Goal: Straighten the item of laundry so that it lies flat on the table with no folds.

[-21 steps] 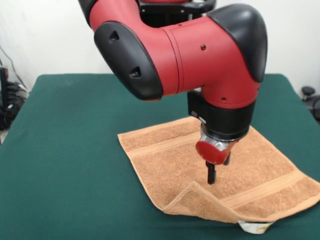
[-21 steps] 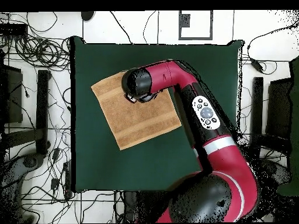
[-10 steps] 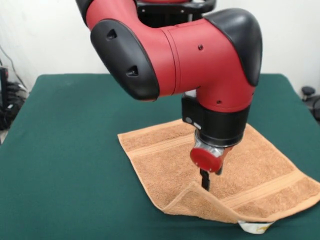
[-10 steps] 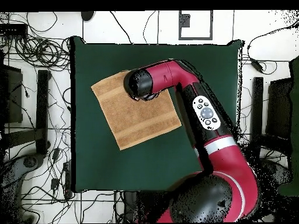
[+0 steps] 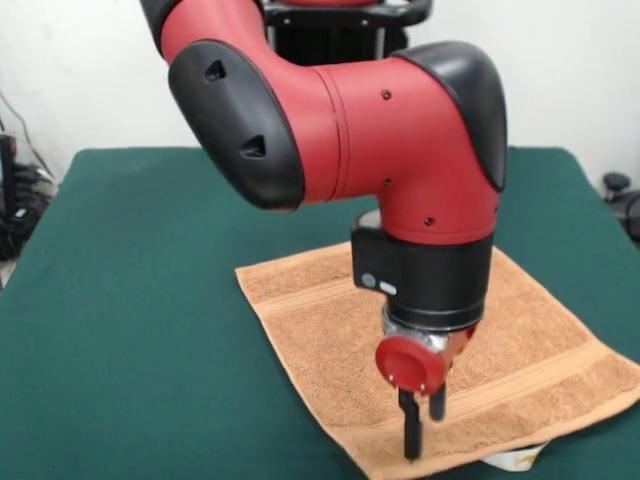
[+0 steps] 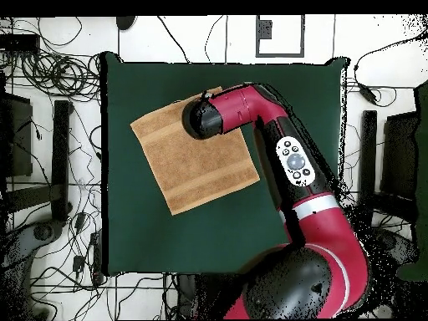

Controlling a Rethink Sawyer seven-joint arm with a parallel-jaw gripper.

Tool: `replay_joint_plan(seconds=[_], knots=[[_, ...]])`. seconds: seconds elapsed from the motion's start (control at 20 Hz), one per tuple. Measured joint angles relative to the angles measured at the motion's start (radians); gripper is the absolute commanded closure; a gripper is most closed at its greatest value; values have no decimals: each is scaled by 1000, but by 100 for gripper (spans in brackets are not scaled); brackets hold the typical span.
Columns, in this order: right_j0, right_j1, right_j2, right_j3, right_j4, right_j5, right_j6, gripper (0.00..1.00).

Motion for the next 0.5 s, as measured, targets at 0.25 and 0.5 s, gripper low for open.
replay_joint_plan(seconds=[0.25, 0.5], knots=[[0, 8, 0, -20, -38, -81, 0, 0], [0, 7, 0, -29, -37, -90, 0, 0]])
